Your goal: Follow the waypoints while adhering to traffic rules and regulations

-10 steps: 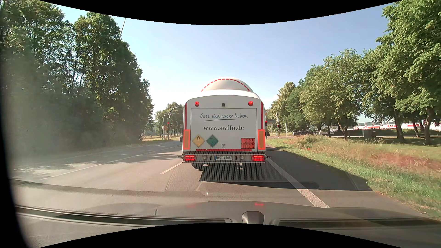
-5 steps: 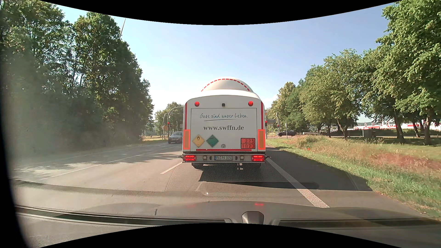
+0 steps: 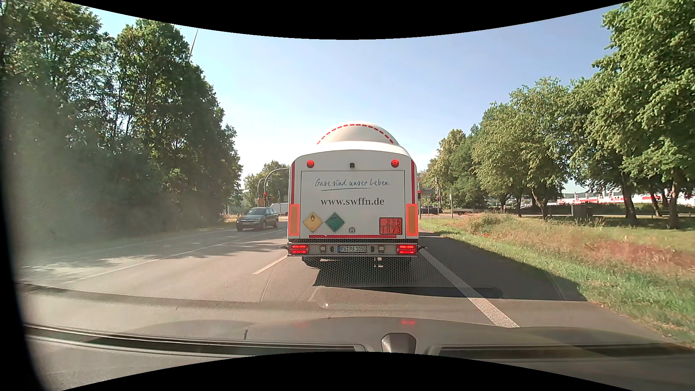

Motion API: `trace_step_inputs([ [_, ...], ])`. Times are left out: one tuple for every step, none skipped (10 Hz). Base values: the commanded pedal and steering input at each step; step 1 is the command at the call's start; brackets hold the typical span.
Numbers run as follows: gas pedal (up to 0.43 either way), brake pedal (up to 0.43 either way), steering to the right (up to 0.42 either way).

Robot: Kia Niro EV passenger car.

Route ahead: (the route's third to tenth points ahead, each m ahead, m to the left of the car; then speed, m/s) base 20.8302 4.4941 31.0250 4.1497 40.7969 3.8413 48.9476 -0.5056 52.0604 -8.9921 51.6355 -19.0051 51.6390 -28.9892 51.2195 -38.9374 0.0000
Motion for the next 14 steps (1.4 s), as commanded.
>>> trace_step_inputs([
  [0.000, 0.006, 0.004],
  [0.000, 0.006, 0.005],
  [0.000, 0.006, 0.004],
  [0.000, 0.006, 0.005],
  [0.000, 0.006, 0.005],
  [0.000, 0.006, 0.005],
  [0.000, 0.006, 0.004],
  [0.000, 0.006, 0.005],
  [0.000, 0.006, 0.005],
  [0.000, 0.006, 0.004],
  [0.000, 0.006, 0.004],
  [0.000, 0.006, 0.004],
  [0.000, 0.006, 0.005],
  [0.000, 0.006, 0.004],
])
